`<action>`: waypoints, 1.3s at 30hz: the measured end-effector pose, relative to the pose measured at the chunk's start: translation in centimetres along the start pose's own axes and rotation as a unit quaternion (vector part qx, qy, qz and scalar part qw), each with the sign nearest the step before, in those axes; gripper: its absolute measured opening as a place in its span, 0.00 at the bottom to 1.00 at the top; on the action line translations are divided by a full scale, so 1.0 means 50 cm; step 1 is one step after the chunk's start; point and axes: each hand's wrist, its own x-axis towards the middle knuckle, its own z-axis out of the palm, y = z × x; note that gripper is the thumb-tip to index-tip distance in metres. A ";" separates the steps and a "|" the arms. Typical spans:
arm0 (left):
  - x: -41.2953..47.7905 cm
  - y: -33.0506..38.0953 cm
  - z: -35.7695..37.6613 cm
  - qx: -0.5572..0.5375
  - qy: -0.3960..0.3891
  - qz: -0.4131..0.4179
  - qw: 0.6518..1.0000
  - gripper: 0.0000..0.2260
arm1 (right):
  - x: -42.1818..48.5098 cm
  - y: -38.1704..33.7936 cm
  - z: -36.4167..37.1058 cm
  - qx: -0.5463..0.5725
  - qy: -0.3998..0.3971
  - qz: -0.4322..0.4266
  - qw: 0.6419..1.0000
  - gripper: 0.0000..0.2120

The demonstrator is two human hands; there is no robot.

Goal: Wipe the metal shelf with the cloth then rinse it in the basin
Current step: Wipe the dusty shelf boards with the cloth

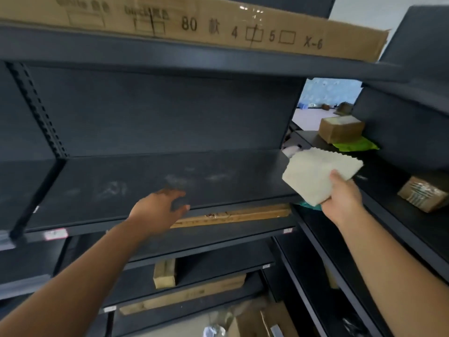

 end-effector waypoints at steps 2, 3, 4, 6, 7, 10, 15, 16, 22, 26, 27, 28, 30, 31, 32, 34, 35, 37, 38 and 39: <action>0.027 -0.027 0.025 -0.004 -0.029 -0.017 0.999 0.21 | 0.051 0.009 0.000 -0.053 0.050 -0.057 0.996 0.18; 0.039 -0.040 0.036 -0.004 -0.044 -0.025 0.999 0.20 | 0.080 0.014 -0.002 -0.097 0.077 -0.091 0.988 0.18; 0.048 -0.053 0.045 0.000 -0.055 -0.035 0.998 0.20 | 0.109 0.022 -0.005 -0.159 0.102 -0.126 0.974 0.20; 0.061 -0.081 0.062 0.020 -0.062 -0.059 0.996 0.19 | 0.166 0.042 -0.013 -0.315 0.114 -0.198 0.921 0.22; 0.064 -0.094 0.069 0.036 -0.058 -0.072 0.995 0.19 | 0.197 0.056 -0.016 -0.380 0.100 -0.226 0.892 0.21; 0.069 -0.115 0.081 0.089 -0.036 -0.094 0.991 0.19 | 0.284 0.123 -0.009 -0.479 0.027 -0.216 0.850 0.21; 0.084 -0.119 0.068 0.092 0.004 -0.125 0.988 0.14 | 0.357 0.282 0.062 -0.704 -0.057 -0.172 0.686 0.19; 0.088 -0.118 0.063 0.084 0.009 -0.136 0.987 0.12 | 0.350 0.302 0.093 -0.733 -0.064 -0.170 0.656 0.19; 0.111 -0.111 0.045 0.113 -0.016 -0.163 0.980 0.07 | 0.187 0.421 0.326 -0.658 -0.267 -0.257 0.655 0.17; 0.111 -0.109 0.035 0.143 -0.042 -0.165 0.975 0.08 | 0.139 0.399 0.445 -0.300 -0.278 0.059 0.911 0.15; 0.110 -0.110 0.032 0.144 -0.047 -0.164 0.975 0.08 | 0.148 0.381 0.456 -0.192 -0.244 0.134 0.941 0.15; 0.109 -0.110 0.029 0.143 -0.053 -0.163 0.975 0.09 | 0.164 0.361 0.457 -0.104 -0.211 0.183 0.954 0.15; 0.109 -0.108 0.023 0.147 -0.064 -0.162 0.974 0.10 | 0.215 0.313 0.432 -0.014 -0.159 0.192 0.968 0.12; 0.108 -0.107 0.022 0.149 -0.069 -0.159 0.974 0.10 | 0.246 0.288 0.413 0.003 -0.136 0.162 0.977 0.12; 0.108 -0.106 0.022 0.150 -0.072 -0.156 0.974 0.11 | 0.278 0.262 0.390 0.002 -0.116 0.116 0.986 0.13; 0.108 -0.108 0.022 0.151 -0.078 -0.150 0.974 0.11 | 0.345 0.218 0.336 -0.081 -0.074 -0.006 0.994 0.14; 0.108 -0.111 0.022 0.152 -0.079 -0.146 0.974 0.12 | 0.373 0.200 0.308 -0.180 -0.053 -0.087 0.978 0.16; 0.109 -0.115 0.019 0.151 -0.086 -0.140 0.975 0.12 | 0.421 0.190 0.258 -0.403 -0.039 -0.229 0.885 0.17; 0.109 -0.117 0.019 0.149 -0.088 -0.139 0.975 0.12 | 0.440 0.198 0.237 -0.475 -0.043 -0.266 0.838 0.17; 0.109 -0.119 0.021 0.150 -0.085 -0.139 0.975 0.13 | 0.454 0.214 0.220 -0.527 -0.052 -0.281 0.800 0.16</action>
